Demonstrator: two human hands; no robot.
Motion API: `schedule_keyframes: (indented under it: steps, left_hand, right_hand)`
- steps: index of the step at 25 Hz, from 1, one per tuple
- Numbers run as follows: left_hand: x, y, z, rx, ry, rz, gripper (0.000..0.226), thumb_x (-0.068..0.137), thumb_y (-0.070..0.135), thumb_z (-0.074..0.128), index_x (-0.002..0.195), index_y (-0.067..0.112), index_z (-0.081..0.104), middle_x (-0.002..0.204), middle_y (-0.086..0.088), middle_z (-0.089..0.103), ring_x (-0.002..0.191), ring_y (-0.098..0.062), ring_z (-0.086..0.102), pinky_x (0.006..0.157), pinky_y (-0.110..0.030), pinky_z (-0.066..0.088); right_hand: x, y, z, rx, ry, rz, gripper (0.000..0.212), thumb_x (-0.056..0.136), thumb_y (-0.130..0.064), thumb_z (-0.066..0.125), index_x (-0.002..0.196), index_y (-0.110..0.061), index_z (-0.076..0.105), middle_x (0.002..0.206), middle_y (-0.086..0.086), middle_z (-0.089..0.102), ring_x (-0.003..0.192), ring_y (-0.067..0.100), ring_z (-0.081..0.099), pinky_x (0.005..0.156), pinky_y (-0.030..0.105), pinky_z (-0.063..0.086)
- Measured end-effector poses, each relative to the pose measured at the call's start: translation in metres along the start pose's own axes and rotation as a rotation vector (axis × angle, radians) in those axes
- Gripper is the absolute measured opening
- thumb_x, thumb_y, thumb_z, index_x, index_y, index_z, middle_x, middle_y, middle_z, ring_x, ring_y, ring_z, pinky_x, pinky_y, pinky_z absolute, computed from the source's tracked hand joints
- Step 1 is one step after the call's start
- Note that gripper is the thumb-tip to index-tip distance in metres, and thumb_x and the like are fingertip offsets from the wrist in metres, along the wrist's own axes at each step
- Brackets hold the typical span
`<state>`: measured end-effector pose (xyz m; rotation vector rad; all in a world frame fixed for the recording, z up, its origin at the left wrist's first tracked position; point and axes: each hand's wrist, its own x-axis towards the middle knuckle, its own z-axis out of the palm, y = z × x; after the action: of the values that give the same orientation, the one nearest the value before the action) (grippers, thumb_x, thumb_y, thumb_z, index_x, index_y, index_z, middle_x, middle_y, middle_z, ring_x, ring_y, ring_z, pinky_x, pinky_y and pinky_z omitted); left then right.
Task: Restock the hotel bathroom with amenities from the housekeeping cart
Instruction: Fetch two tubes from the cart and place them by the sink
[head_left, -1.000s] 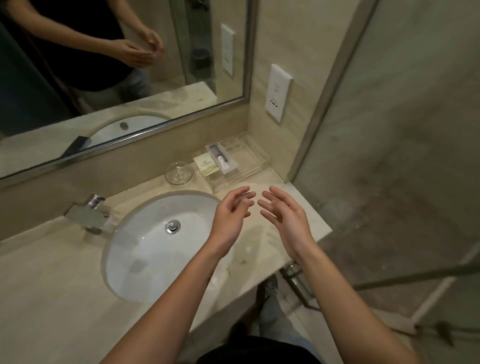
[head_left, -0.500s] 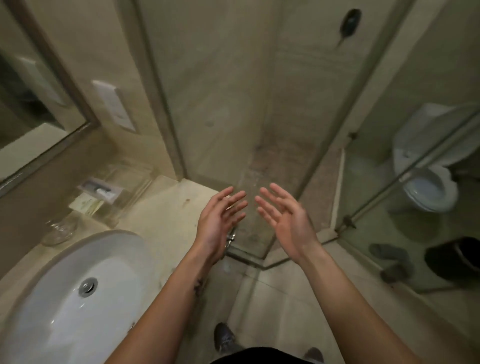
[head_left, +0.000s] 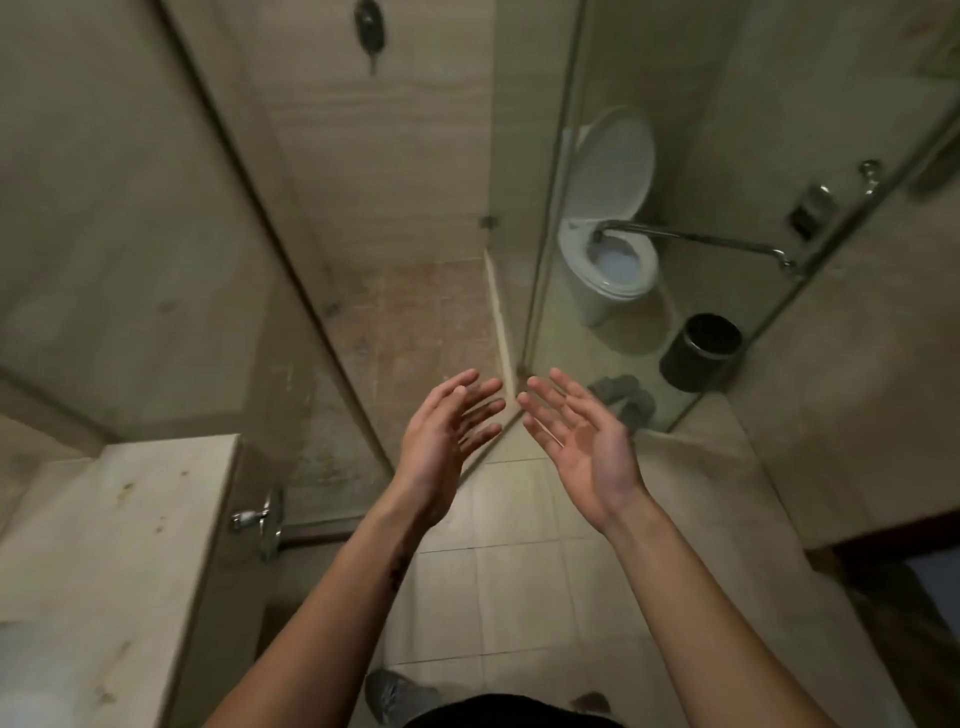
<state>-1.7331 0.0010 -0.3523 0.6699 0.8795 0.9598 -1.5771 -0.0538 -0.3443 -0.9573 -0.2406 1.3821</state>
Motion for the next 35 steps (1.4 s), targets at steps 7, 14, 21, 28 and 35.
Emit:
schedule_keyframes:
  steps: [7, 14, 21, 28, 35]
  left_hand:
    - [-0.007, -0.121, 0.181, 0.043, -0.232, -0.170, 0.029, 0.104, 0.016, 0.045, 0.129, 0.012, 0.059, 0.126, -0.013, 0.071, 0.114, -0.029, 0.069, 0.098, -0.042, 0.054]
    - [-0.033, -0.215, 0.335, 0.195, -0.540, -0.350, 0.031, 0.103, 0.016, 0.048, 0.133, 0.012, 0.056, 0.127, -0.010, 0.071, 0.119, -0.028, 0.067, 0.094, -0.039, 0.053]
    - [-0.048, -0.310, 0.443, 0.346, -0.781, -0.552, 0.032, 0.103, 0.015, 0.047, 0.134, 0.011, 0.055, 0.126, -0.010, 0.071, 0.117, -0.030, 0.067, 0.101, -0.045, 0.052]
    - [-0.034, -0.410, 0.595, 0.417, -1.023, -0.698, 0.027, 0.103, 0.012, 0.046, 0.126, 0.015, 0.059, 0.126, -0.009, 0.071, 0.107, -0.024, 0.069, 0.092, -0.039, 0.053]
    - [-0.029, -0.461, 0.725, 0.477, -1.244, -0.808, 0.032, 0.103, 0.021, 0.048, 0.134, 0.016, 0.056, 0.129, -0.005, 0.071, 0.120, -0.027, 0.066, 0.105, -0.044, 0.047]
  right_hand:
    - [-0.061, -0.119, -0.175, 0.096, 0.195, -0.202, 0.037, 0.104, -0.014, 0.041, 0.137, -0.011, 0.054, 0.130, 0.012, 0.068, 0.118, 0.026, 0.067, 0.103, 0.039, 0.049]
    - [-0.142, -0.198, -0.317, 0.238, 0.423, -0.404, 0.035, 0.107, -0.019, 0.035, 0.134, -0.017, 0.057, 0.131, 0.007, 0.068, 0.120, 0.022, 0.066, 0.101, 0.037, 0.048]
    - [-0.201, -0.224, -0.427, 0.389, 0.697, -0.545, 0.039, 0.108, -0.020, 0.032, 0.142, -0.016, 0.051, 0.133, 0.006, 0.067, 0.122, 0.021, 0.065, 0.109, 0.039, 0.045]
    - [-0.210, -0.317, -0.523, 0.434, 0.903, -0.677, 0.038, 0.106, -0.018, 0.036, 0.140, -0.012, 0.052, 0.132, 0.009, 0.067, 0.120, 0.024, 0.066, 0.104, 0.039, 0.048]
    - [-0.218, -0.401, -0.588, 0.435, 1.020, -0.796, 0.036, 0.107, -0.025, 0.039, 0.138, -0.014, 0.053, 0.137, 0.007, 0.063, 0.120, 0.021, 0.065, 0.101, 0.036, 0.049]
